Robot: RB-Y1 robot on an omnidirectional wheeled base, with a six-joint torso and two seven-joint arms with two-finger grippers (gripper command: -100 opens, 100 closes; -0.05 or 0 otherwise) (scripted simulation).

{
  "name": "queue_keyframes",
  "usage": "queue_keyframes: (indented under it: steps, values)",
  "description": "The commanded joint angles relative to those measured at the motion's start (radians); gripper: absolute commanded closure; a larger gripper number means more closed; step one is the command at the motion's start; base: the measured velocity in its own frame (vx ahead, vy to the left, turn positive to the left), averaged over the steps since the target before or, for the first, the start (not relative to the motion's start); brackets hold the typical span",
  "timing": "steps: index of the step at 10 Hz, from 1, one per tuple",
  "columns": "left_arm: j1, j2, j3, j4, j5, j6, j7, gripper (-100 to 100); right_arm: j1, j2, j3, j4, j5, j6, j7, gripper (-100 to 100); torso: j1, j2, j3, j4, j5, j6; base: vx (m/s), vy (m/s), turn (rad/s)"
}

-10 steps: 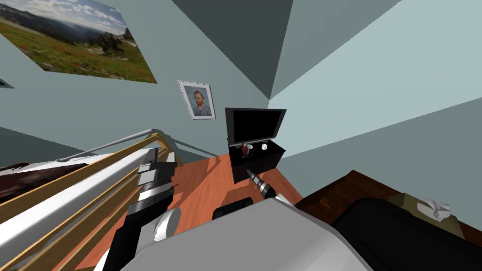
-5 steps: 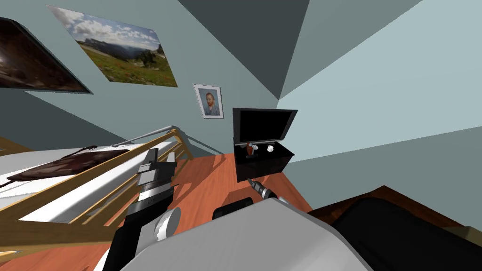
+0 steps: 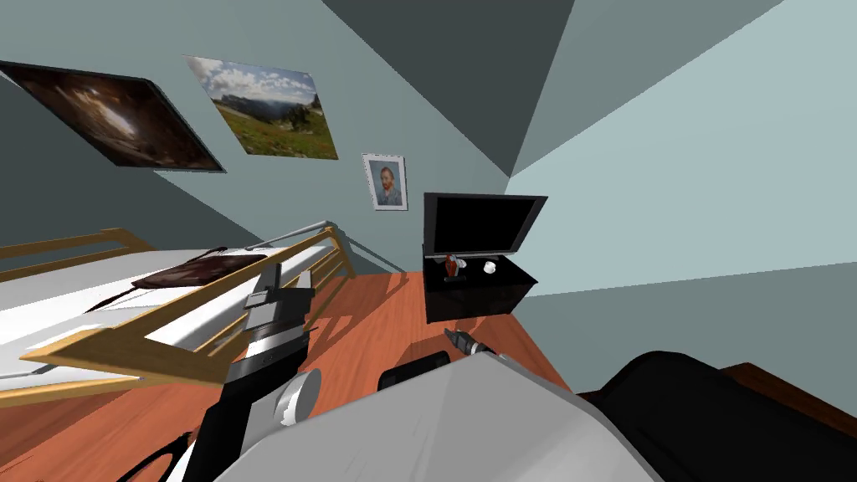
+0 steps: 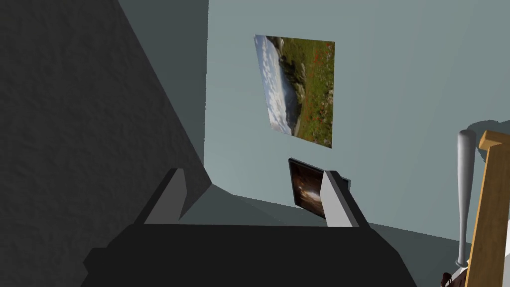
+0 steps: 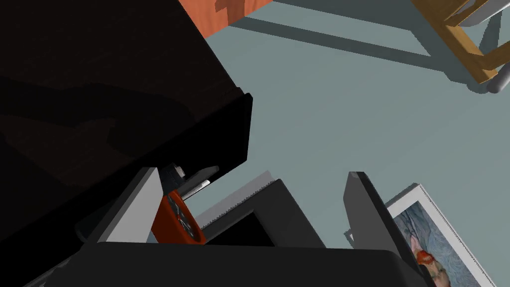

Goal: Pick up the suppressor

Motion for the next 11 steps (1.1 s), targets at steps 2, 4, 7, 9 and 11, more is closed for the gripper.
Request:
queue_keyframes:
  steps: [2,4,7,9,11]
  values:
    - [0.000,0.000,0.000,0.000,0.000,0.000,0.000,0,-0.006,-0.040,0.027,0.065,0.056,0.026,0.022,-100,0.000,0.000,0.000,0.000,0.000,0.001,-0.021,0.008,0.228]
    - [0.000,0.000,0.000,0.000,0.000,0.000,0.000,0,-0.016,-0.071,0.050,0.112,0.092,0.048,0.034,-100,0.000,0.000,0.000,0.000,0.000,0.001,-0.015,0.005,0.290]
    - [0.000,0.000,0.000,0.000,0.000,0.000,0.000,0,-0.025,-0.102,0.072,0.187,0.127,0.070,0.045,-100,0.001,-0.001,0.000,0.000,0.000,0.000,-0.001,0.016,0.219]
    - [0.000,0.000,0.000,0.000,0.000,0.000,0.000,0,-0.045,-0.158,0.113,0.273,0.193,0.113,0.069,-100,0.000,-0.002,-0.001,0.000,0.000,0.001,0.001,0.015,0.357]
    - [0.000,0.000,0.000,0.000,0.000,0.000,0.000,0,-0.055,-0.193,0.133,0.309,0.223,0.133,0.082,-100,-0.001,-0.002,-0.001,0.000,0.000,0.001,0.012,-0.012,0.355]
